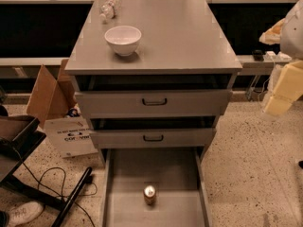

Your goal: Pick orange can from bottom drawer and place on counter

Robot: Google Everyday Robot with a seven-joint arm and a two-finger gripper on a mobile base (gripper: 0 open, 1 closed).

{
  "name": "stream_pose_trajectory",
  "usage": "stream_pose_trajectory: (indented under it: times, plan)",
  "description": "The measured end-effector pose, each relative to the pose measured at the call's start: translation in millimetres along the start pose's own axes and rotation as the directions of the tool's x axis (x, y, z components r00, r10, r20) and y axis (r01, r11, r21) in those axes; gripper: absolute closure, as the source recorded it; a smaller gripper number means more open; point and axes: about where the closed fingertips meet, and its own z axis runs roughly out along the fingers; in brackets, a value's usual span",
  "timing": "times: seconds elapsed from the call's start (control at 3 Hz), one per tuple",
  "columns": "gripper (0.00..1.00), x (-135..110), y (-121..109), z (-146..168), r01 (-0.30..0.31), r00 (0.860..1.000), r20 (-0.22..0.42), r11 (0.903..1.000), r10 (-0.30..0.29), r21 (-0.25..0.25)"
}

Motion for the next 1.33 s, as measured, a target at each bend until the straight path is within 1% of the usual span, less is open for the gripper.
stream_pose_trajectory:
  times: [0.33,0.67,1.0,1.33]
  plan:
    - [0.00,0.0,0.0,0.0,0.000,1.000,0.000,1.0000,0.000,0.000]
    - [0.00,-3.9,-3.6,-7.5,-0.009,0.999,-0.040,0.9993,0.010,0.036]
    - [0.00,19.3,0.8,25.2,-0.030,0.998,-0.057,0.9993,0.031,0.021]
    - [0.00,49.1,9.5,74.7,-0.066,0.993,0.099,0.9978,0.066,-0.005]
